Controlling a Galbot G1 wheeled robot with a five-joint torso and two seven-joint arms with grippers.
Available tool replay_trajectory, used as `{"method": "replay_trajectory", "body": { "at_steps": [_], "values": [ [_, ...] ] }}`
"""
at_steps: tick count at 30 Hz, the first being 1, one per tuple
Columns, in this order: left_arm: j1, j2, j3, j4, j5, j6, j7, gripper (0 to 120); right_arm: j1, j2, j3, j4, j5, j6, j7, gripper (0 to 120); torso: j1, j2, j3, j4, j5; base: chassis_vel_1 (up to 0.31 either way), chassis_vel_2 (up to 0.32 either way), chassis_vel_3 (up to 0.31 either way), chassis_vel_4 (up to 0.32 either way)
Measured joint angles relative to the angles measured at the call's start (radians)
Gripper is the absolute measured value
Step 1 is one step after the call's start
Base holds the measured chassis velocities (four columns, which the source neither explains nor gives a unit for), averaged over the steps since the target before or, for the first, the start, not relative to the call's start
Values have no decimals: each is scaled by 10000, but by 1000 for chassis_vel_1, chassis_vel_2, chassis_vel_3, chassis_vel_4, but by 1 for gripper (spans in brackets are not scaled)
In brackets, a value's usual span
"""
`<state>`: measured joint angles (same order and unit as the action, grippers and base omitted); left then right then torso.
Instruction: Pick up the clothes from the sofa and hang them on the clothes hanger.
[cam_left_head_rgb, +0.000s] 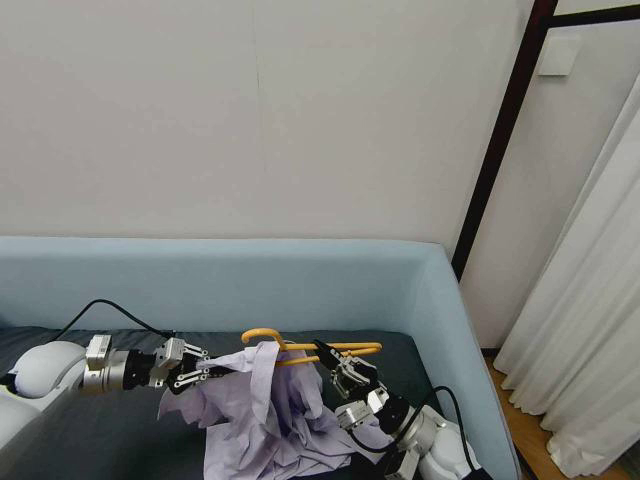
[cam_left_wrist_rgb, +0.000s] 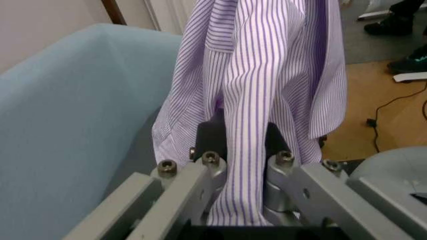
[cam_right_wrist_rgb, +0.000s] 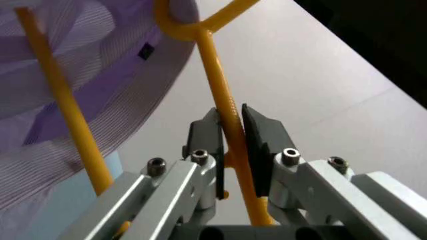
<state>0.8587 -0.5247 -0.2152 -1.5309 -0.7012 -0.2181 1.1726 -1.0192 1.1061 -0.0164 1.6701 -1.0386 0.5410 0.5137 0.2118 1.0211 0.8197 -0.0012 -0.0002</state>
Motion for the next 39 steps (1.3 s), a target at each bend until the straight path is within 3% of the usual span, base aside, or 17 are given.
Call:
{"method": "replay_trajectory", "body": {
  "at_steps": [3,4,8,10,14,15,18,19,22,24,28,31,34,39],
  "values": [
    [-22,-97,-77,294,-150,112,-7,2,-61,-172,-366,195,2195,598,-899,28,-1,0,1,0,1,0,0,0,0],
    [-22,-97,-77,294,-150,112,-7,2,-61,-172,-366,195,2195,598,-899,28,-1,0,1,0,1,0,0,0,0],
    [-163,-353,-264,915,-550,170,-85,1,-282,-507,-910,622,7111,1546,-3330,47,0,0,0,0,-1,0,0,0,0],
    [-179,-392,-306,997,-588,170,-85,1,-332,-562,-1021,668,7904,1588,-3541,50,0,1,0,0,0,0,0,0,0],
    [-256,-573,-541,1258,-720,159,-83,1,-537,-646,-1800,461,12603,1649,-4244,67,0,1,0,0,-1,0,0,0,0],
    [-256,-573,-541,1258,-720,159,-83,1,-537,-646,-1800,461,12603,1649,-4244,67,0,1,0,0,-1,0,0,0,0],
    [-331,-648,-640,1347,-779,145,-85,1,-616,-502,-2255,106,15115,1491,-4651,82,0,0,0,0,0,0,0,0,0],
    [-331,-648,-640,1347,-779,145,-85,1,-616,-502,-2255,106,15115,1491,-4651,82,0,0,0,0,0,0,0,0,0],
    [-354,-675,-749,1409,-827,120,-97,1,-676,-257,-2709,-44,17297,1046,-4981,94,0,1,0,-1,0,0,0,0,0],
    [-342,-677,-824,1425,-835,105,-103,1,-664,44,-2949,-124,18052,898,-5004,99,0,1,0,-1,0,0,0,0,0],
    [-298,-683,-882,1489,-846,7,-156,1,-528,441,-3095,-360,18184,851,-5048,100,0,1,0,1,0,0,0,0,0],
    [-201,-708,-912,1519,-1011,-92,-258,1,-327,785,-3156,-777,17651,809,-4877,100,0,1,0,2,0,0,0,0,0],
    [5,-727,-1040,1393,-1094,-101,-194,1,-29,1244,-3241,-1667,15899,741,-3936,100,0,1,1,0,-1,0,0,0,0],
    [96,-707,-1069,1278,-1104,-99,-153,1,207,1412,-3385,-2078,14772,736,-3385,100,0,1,1,0,-1,0,0,0,0]
  ]
}}
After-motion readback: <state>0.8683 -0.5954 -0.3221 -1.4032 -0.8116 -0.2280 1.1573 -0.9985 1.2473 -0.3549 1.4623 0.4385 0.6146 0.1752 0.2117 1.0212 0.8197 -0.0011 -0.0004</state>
